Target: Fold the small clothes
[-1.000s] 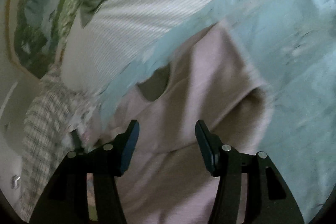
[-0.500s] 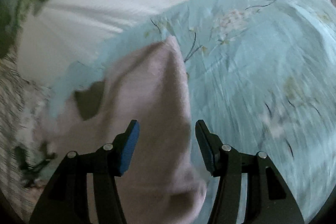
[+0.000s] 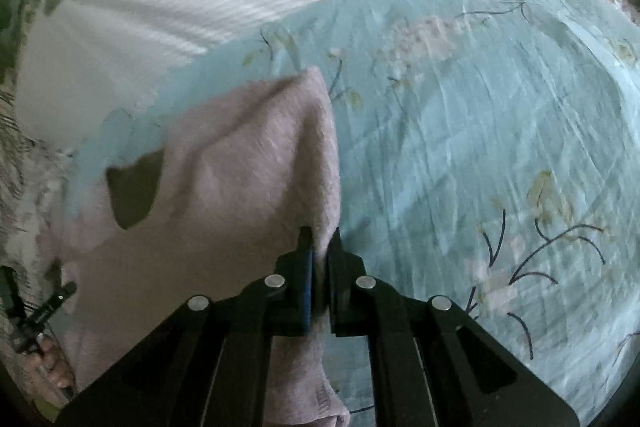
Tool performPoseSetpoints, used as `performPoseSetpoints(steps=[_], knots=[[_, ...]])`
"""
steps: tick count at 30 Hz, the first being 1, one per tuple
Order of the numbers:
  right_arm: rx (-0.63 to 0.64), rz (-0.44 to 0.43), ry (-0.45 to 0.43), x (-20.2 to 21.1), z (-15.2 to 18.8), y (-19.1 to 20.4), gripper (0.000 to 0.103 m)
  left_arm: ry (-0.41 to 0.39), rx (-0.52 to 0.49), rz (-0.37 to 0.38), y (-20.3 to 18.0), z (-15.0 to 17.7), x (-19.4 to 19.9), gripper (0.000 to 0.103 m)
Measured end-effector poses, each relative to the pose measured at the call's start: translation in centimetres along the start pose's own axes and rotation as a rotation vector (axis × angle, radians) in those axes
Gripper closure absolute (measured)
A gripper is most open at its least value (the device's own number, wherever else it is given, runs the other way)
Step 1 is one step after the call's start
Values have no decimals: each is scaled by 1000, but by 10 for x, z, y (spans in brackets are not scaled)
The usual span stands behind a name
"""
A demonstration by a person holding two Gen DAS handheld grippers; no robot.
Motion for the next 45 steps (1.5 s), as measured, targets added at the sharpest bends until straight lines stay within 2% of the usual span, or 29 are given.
performPoseSetpoints(steps=[1, 2, 3, 5, 7, 9, 12, 14, 15, 17, 19, 26, 31, 37, 40, 42, 45], knots=[[13, 61, -24, 10, -1, 2, 92, 1, 2, -3, 2, 1, -1, 100], [25, 77, -54, 19, -3, 9, 90, 1, 5, -5, 5, 1, -1, 100], [39, 60, -88, 29, -5, 19, 89, 2, 8, -6, 7, 2, -2, 100], [86, -26, -98, 36, 2, 47, 79, 7, 21, -8, 12, 2, -5, 100], [98, -80, -6, 19, 20, 62, 51, 14, 35, -7, 15, 3, -7, 99], [72, -41, 78, 0, 36, 52, 51, 11, 35, -21, 16, 4, -5, 98], [9, -58, 36, 17, 40, 50, 51, -1, 29, -54, 24, 8, 5, 94], [-6, -128, 0, 37, 43, 63, 51, -20, 34, -78, 37, 10, 18, 90], [-4, -162, -14, 45, 45, 71, 50, -29, 40, -99, 47, 10, 25, 85], [13, -217, -27, 61, 55, 90, 44, -45, 64, -123, 63, 8, 36, 60], [28, -265, -20, 69, 73, 108, 36, -67, 105, -129, 81, 3, 46, 48], [31, -354, 51, 63, 120, 148, 36, -95, 173, -224, 139, -27, 56, 39], [50, -378, 93, 49, 133, 167, 36, -76, 177, -272, 164, -45, 45, 33], [73, -368, 109, 48, 143, 171, 36, -62, 159, -347, 188, -82, 18, 29], [70, -378, 118, 48, 144, 175, 35, -50, 130, -423, 208, -113, -5, 27], [69, -381, 128, 48, 146, 177, 35, -30, 127, -483, 224, -131, -24, 27], [71, -379, 150, 44, 151, 178, 35, 23, 128, -521, 242, -148, -56, 27]])
Point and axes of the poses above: each gripper's, at about its wrist camera, not at the fingertips, and x roughly against the way its jaws point, y to its left, z to its underside, the point moved 9 cm from there along -x, roughly the way its jaws point, and after that the axes turned 6 degrees about -z, right-handed, at the moved point
